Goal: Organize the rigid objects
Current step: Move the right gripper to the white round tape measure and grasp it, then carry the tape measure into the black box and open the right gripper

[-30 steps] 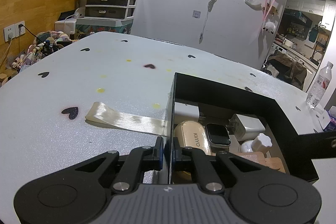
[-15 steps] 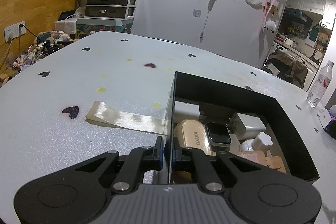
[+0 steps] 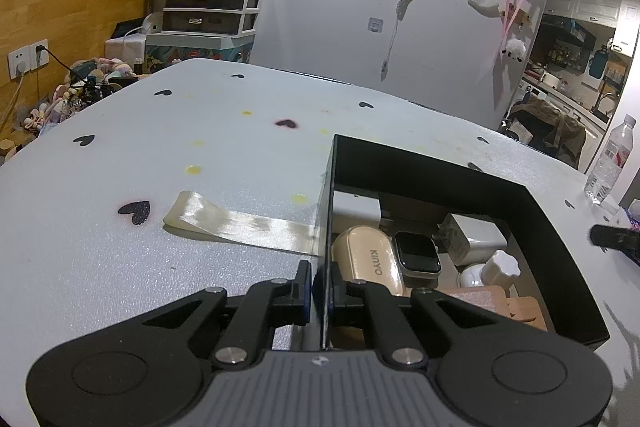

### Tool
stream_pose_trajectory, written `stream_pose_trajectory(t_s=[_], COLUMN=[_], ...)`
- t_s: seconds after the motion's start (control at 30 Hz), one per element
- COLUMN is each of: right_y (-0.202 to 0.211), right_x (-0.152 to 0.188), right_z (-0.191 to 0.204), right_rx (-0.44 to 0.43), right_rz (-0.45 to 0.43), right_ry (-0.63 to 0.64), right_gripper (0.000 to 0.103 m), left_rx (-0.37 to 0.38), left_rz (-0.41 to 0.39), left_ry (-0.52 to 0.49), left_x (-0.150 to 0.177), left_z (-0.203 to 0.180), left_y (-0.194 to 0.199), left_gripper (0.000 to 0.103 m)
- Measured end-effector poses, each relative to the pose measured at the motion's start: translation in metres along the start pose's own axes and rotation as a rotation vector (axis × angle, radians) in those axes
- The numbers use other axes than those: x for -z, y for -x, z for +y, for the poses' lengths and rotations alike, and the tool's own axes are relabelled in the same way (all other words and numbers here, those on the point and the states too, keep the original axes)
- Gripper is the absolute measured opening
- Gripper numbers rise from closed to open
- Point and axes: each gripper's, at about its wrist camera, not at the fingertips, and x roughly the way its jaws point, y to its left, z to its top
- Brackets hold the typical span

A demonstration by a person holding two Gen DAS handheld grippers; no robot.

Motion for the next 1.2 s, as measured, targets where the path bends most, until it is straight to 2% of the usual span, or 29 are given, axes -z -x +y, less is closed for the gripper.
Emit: stream_pose_trajectory(t_s=[0.1,0.2,0.33,0.43,0.53,0.7,1.1,1.2], right_y=[-0.023,-0.04,-0.058,-0.07,-0.073,-0.076,-0.069,-0.056], right_x=[0.003,0.005,0.009,0.012,0.014,0.014,0.013,0.011], right_z=[-0.003,-0.002,0.002,0.0,-0.001,-0.002,0.001,0.001], right_rx=[0.005,-0.032,-0.046,-0.054,-0.043,-0.033,0.012,-0.002], right_rz=[0.056,0.069,0.085,0.103,0.085,0.06,0.073,0.058], right_ry=[-0.022,-0.008,0.05,0.042,0.056,0.069,0.09,0.075], right_gripper=[0.099,0.095,0.086,0.08,0.077,0.06,0.059,0.059], left_rx=[-0.001,0.001,0.002,0.002,0.001,0.001,0.001,0.001], left_rz=[0.001,0.001,0.001,0.001,0.001,0.002,0.003,0.003], left_ry=[-0.001,-0.001,-0.003,-0.003,-0.004,-0.006,-0.006,-0.006], left_x=[0.0,0.0,0.002,0.003,0.003,0.002,0.001,0.001], left_z=[0.0,0.001,0.003,0.004,0.004,0.003,0.001,0.002], left_y=[0.0,0.0,0.002,0.003,0.003,0.001,0.001,0.002], left_gripper=[0.008,0.008,0.008,0.008,0.008,0.008,0.008,0.008])
